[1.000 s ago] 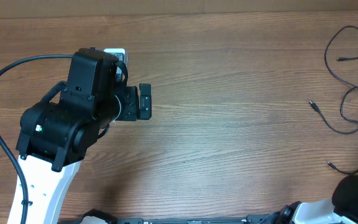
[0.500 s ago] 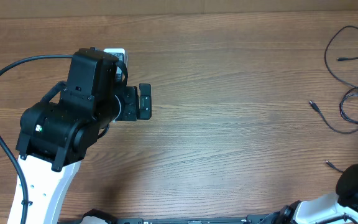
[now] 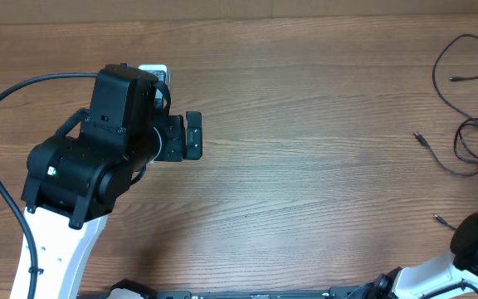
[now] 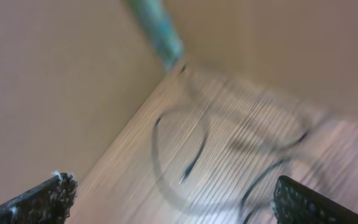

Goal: Untangle cables

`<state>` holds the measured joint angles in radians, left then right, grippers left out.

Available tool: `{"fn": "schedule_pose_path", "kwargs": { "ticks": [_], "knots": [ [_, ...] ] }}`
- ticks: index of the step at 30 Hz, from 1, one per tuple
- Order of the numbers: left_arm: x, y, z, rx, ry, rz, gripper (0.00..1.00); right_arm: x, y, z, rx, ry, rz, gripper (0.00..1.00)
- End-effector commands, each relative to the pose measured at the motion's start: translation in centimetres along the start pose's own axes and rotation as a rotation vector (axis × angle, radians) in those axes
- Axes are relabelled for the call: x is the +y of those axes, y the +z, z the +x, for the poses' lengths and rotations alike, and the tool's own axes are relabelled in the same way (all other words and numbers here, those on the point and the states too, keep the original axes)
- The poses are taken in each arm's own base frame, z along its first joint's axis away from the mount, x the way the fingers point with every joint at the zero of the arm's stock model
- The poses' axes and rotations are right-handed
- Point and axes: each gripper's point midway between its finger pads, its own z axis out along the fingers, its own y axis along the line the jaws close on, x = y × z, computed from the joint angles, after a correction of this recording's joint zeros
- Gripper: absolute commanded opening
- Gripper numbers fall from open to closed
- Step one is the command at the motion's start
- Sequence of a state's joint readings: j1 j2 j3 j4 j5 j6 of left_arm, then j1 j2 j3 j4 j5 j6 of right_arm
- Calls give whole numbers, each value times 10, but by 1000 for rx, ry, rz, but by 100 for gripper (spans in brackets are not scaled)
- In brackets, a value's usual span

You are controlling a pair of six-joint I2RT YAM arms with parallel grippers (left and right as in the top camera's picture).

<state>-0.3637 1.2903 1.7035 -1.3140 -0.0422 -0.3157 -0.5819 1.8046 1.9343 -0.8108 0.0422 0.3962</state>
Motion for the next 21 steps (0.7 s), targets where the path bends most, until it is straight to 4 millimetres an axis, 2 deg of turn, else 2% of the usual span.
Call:
{"fn": "schedule_pose_path", "kwargs": {
  "ticks": [1,4,5,7,9,10,12,14,16,17,21],
  "knots": [
    [1,-6,-6,-26,-7,-1,100,33,-10,32,164,3,-191,100],
    [1,-6,-6,-26,-7,-1,100,31,-16,72,312,-6,-151,100],
    [1,-6,-6,-26,-7,-1,100,31,-18,79,336,-9,-144,100],
    [1,-6,-6,-26,-7,-1,100,37,-28,110,439,-35,-126,100],
    [1,-6,-6,-26,-7,-1,100,55,-44,148,564,-81,-138,100],
    [1,-6,-6,-26,-7,-1,100,62,-50,161,601,-100,-143,100],
    [1,-6,-6,-26,-7,-1,100,84,-73,202,710,-185,-155,100],
    [1,-6,-6,-26,-7,-1,100,106,-93,234,771,-276,-181,100],
    [1,-6,-6,-25,-7,-1,100,123,-106,253,792,-339,-212,100],
    [1,-6,-6,-26,-7,-1,100,138,-119,271,813,-394,-247,100],
    [1,-6,-6,-26,-7,-1,100,159,-141,298,843,-476,-300,100]
  ]
}}
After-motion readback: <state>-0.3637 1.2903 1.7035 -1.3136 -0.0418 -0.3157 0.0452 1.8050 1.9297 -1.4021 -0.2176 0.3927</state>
